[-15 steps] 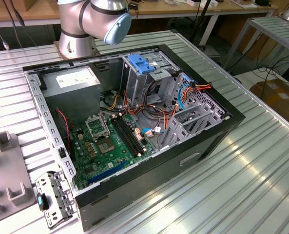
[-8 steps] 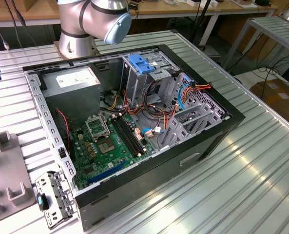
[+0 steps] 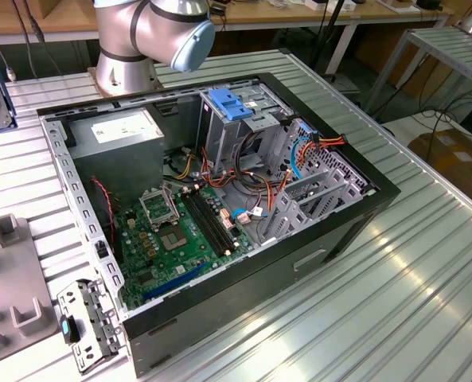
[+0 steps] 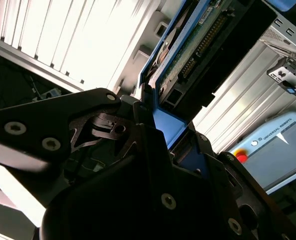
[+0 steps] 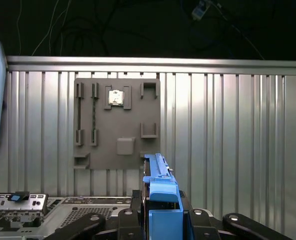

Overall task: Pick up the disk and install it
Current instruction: 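Pick up the disk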

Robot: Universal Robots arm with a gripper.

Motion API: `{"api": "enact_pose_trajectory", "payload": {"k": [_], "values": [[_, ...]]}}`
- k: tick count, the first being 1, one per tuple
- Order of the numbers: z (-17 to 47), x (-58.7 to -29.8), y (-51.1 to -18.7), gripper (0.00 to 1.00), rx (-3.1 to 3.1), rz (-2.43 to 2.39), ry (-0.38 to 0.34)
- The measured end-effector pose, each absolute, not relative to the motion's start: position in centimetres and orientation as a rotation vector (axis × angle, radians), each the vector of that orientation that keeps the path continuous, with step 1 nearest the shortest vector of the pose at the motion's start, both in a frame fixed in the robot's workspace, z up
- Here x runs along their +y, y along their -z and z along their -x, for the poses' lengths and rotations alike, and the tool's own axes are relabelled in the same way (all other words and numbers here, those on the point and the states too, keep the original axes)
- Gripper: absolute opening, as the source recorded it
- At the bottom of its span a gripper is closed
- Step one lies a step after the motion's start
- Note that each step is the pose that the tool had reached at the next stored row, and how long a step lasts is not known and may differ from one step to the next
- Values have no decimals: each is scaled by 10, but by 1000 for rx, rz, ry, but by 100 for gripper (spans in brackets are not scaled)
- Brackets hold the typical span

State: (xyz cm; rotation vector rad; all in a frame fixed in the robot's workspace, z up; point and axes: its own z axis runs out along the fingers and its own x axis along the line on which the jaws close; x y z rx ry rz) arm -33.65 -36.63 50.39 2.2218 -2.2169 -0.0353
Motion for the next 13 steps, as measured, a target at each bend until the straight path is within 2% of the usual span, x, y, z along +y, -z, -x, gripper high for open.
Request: {"api": "enact_pose_trajectory", "payload": {"k": [13], "values": [[317, -366, -504, 37, -2216, -2221, 37]]}}
